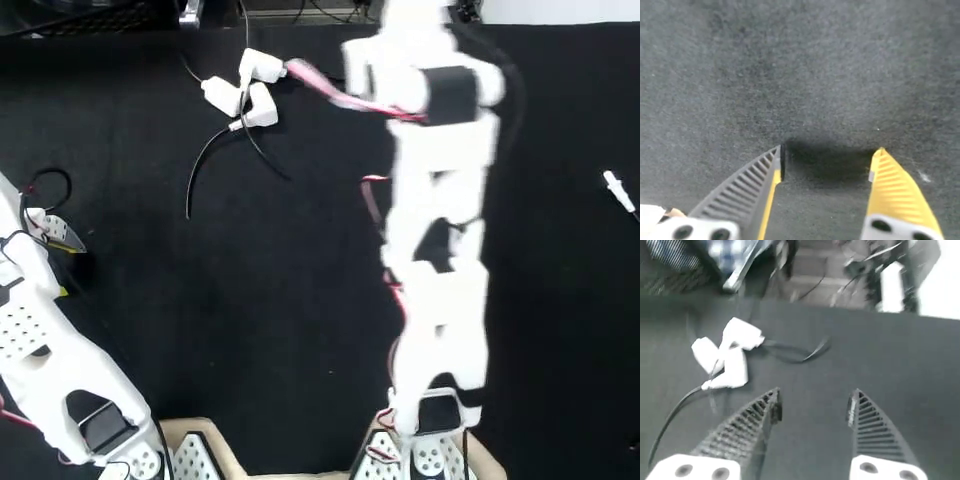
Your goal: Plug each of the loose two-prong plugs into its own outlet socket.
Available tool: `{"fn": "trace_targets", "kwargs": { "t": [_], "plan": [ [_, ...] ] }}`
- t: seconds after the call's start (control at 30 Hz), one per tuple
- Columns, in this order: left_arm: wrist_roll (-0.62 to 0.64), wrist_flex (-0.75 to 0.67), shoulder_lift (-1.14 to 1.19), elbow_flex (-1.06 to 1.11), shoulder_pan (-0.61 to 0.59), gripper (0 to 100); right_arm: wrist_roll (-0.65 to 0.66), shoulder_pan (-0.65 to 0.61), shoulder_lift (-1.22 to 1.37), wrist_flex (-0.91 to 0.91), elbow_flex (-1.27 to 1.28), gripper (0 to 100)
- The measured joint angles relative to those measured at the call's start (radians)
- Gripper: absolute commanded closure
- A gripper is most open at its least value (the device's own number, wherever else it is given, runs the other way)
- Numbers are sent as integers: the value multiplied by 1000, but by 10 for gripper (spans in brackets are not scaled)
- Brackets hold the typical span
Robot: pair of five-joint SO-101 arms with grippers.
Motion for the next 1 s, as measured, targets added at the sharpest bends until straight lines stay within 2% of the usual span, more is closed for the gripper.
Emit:
{"fn": "trace_targets", "kwargs": {
  "t": [0.1,0.27,0.5,0.67,0.83,1.0],
  "plan": [
    [-17,0,0,-3,3,722,17,66,-80,0,0,779],
    [-26,0,0,-5,2,722,124,172,-279,0,54,779],
    [-26,0,0,-5,2,722,149,351,-617,3,365,779],
    [-26,0,0,-5,2,722,169,543,-818,3,667,779],
    [-26,0,0,-5,2,722,336,773,-928,-15,993,779],
    [-26,0,0,-5,2,722,520,967,-934,-256,1329,779]
  ]
}}
